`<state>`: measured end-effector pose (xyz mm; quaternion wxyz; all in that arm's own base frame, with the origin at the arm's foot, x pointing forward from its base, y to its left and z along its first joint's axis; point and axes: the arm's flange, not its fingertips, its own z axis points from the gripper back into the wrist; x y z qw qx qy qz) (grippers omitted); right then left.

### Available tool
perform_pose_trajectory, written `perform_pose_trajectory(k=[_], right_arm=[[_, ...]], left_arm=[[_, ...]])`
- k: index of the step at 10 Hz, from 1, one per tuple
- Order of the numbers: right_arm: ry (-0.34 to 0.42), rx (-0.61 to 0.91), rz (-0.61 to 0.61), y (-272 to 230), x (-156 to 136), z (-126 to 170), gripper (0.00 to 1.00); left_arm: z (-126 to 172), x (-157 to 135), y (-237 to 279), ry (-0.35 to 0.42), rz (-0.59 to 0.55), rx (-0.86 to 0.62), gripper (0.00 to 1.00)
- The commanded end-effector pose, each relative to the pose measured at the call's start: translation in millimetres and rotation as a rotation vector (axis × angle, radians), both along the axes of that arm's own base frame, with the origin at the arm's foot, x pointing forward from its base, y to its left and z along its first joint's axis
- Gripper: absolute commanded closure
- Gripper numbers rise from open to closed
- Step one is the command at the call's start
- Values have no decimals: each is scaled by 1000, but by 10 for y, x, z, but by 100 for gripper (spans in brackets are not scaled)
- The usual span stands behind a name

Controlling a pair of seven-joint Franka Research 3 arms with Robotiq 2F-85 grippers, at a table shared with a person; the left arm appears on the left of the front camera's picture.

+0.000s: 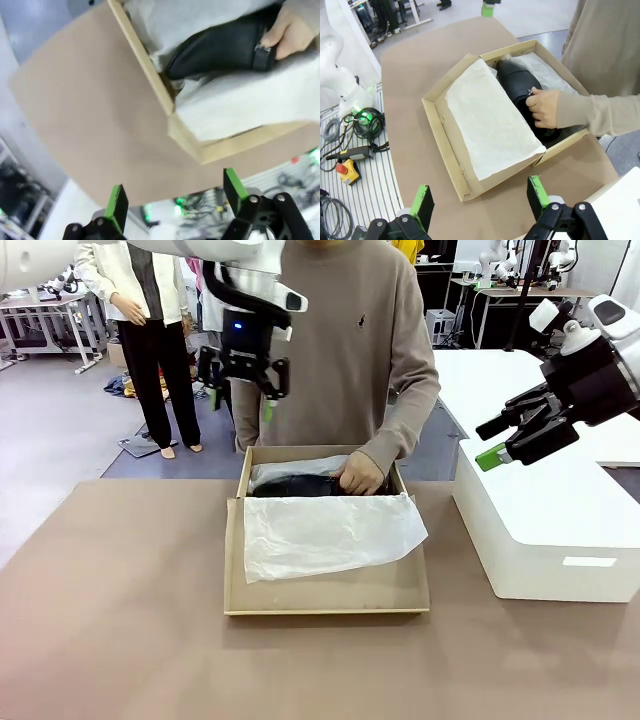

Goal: Pack the shoes into the box.
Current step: Close the Shoes Box.

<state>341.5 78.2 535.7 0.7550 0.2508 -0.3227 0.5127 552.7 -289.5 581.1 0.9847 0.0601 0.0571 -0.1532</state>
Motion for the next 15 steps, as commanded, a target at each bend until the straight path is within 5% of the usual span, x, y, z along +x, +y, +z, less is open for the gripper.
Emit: perform_pose_trajectory(k=[1, 4, 6, 8, 9, 15], right_arm=[[-24, 31, 19, 16, 33, -10, 0], [-24, 31, 19, 16, 33, -10, 0], [-24, 31, 19, 16, 33, -10, 0], [-24, 31, 19, 16, 33, -10, 0], [-24, 31, 19, 16, 33, -10, 0], [-24, 31, 19, 16, 33, -10, 0]], left_arm=[[14, -68, 470, 4, -293, -63, 0], [7, 93, 944, 34, -614, -212, 0], [-4, 125, 1118, 70, -956, -205, 0], [41, 87, 1052, 35, -1137, -249, 0], [4, 232, 1049, 55, -932, -220, 0], [4, 232, 1049, 55, -932, -220, 0]])
